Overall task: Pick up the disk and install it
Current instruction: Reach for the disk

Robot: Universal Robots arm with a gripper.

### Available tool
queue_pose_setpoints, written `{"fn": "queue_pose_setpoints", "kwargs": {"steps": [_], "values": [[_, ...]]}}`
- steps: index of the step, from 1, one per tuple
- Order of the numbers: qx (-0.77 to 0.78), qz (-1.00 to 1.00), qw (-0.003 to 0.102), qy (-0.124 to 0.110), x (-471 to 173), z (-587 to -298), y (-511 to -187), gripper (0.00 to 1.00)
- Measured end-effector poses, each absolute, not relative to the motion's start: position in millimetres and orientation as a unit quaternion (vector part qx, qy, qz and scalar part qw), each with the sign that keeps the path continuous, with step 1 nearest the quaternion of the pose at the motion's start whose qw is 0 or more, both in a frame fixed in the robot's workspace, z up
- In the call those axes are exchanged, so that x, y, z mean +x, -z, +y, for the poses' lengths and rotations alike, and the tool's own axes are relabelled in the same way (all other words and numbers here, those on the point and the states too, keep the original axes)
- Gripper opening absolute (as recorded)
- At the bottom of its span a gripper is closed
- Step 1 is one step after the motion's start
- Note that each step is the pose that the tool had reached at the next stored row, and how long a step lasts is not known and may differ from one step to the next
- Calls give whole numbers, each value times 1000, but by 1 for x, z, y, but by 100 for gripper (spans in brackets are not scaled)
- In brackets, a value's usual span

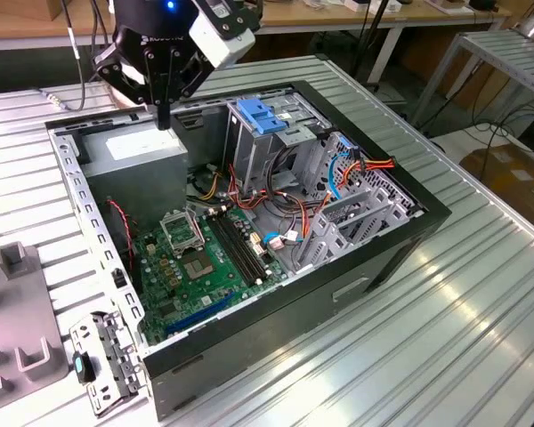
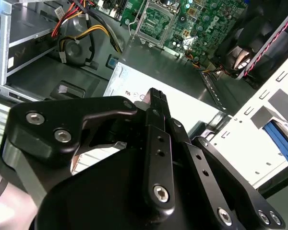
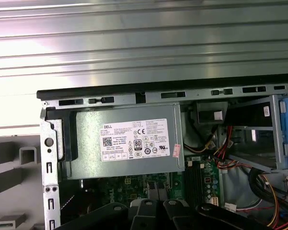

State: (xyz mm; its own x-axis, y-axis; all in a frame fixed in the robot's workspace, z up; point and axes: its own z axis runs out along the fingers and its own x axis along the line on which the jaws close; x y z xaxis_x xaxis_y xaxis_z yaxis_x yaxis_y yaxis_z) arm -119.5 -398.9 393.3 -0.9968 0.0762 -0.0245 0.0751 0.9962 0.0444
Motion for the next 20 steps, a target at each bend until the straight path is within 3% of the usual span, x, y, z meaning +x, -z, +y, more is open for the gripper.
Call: {"fn": "queue_pose_setpoints", "kwargs": {"steps": [20], "values": [[38,999,13,-22,-107,-399,-393,11]]}}
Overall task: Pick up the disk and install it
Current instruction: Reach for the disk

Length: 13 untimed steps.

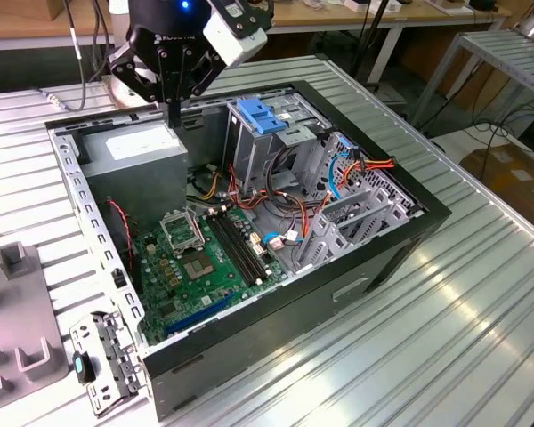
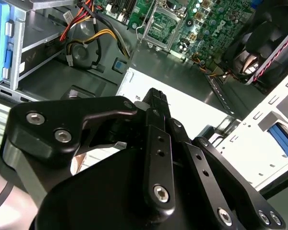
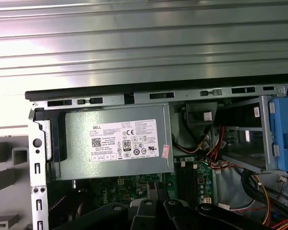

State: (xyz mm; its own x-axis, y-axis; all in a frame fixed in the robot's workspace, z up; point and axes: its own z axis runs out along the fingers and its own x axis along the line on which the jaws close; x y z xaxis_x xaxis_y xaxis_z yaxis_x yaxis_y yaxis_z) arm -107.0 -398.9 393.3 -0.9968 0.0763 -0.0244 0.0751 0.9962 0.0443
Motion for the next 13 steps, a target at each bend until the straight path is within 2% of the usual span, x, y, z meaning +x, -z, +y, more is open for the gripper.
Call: {"fn": "queue_pose_setpoints", "kwargs": {"steps": [4,13], "values": [[38,999,13,-22,-112,-399,-393,11],[38,999,13,-23,-173,-399,-393,11]]}}
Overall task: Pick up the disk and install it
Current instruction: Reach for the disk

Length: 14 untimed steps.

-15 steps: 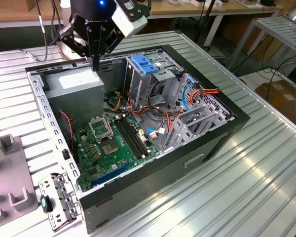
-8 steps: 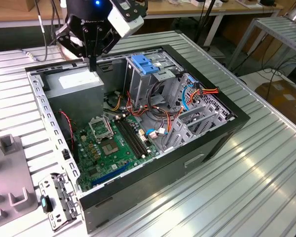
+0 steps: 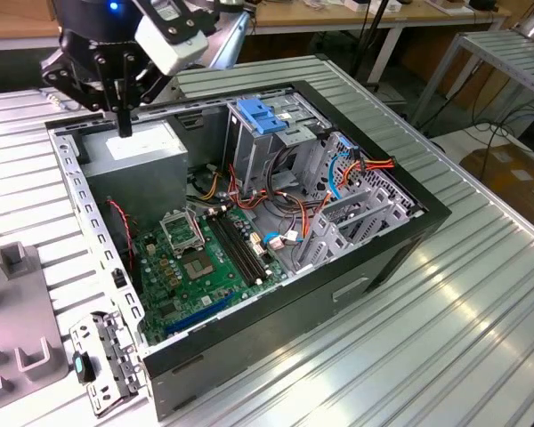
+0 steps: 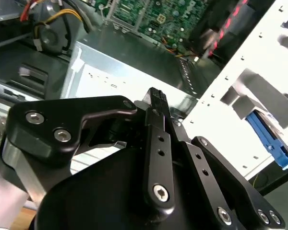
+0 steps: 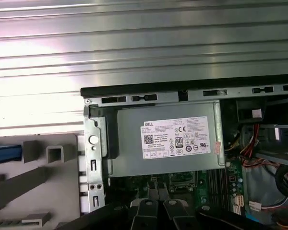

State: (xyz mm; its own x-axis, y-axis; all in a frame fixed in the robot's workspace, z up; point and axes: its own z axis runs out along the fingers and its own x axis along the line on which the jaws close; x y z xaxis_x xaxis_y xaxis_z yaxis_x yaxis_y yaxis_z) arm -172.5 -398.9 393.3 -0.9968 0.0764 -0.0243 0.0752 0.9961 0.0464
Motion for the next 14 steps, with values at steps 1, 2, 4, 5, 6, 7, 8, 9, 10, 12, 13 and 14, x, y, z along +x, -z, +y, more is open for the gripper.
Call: {"fn": "queue_pose_setpoints", "kwargs": {"steps": [1,2,4,5,6,7,8,9,10,12,13,14], "values": [[38,999,13,-23,-176,-399,-393,11],[38,999,13,-23,-181,-399,-393,11],[38,999,13,-23,-188,-399,-393,11],[38,999,13,-23,-192,-399,-393,11],[38,999,13,-24,-201,-399,-393,11],[38,999,13,-24,-210,-399,-393,11],[38,999,13,-24,-218,-399,-393,11],[38,999,13,-24,-226,-399,-393,11],[38,999,13,-24,-232,-399,-393,11],[38,999,13,-24,-244,-399,-393,11],[38,999,13,-24,-248,-399,-393,11],[38,999,13,-24,-253,-398,-393,11]]}}
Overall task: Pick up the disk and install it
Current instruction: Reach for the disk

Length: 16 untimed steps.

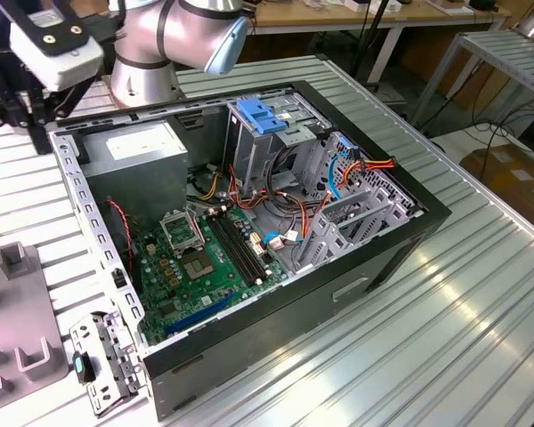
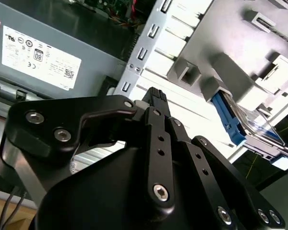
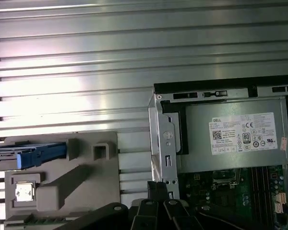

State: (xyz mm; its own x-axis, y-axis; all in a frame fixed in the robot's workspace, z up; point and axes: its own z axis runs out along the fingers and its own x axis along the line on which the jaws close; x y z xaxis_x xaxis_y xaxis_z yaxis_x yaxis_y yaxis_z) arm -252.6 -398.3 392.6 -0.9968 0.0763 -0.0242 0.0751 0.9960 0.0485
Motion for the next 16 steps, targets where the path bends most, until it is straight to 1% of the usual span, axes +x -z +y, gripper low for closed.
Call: {"fn": "queue_pose_setpoints", "kwargs": {"steps": [6,12,16], "values": [[38,999,13,-24,-281,-391,-390,11],[38,999,13,-24,-285,-390,-390,11],[38,999,13,-24,-302,-390,-390,11]]}}
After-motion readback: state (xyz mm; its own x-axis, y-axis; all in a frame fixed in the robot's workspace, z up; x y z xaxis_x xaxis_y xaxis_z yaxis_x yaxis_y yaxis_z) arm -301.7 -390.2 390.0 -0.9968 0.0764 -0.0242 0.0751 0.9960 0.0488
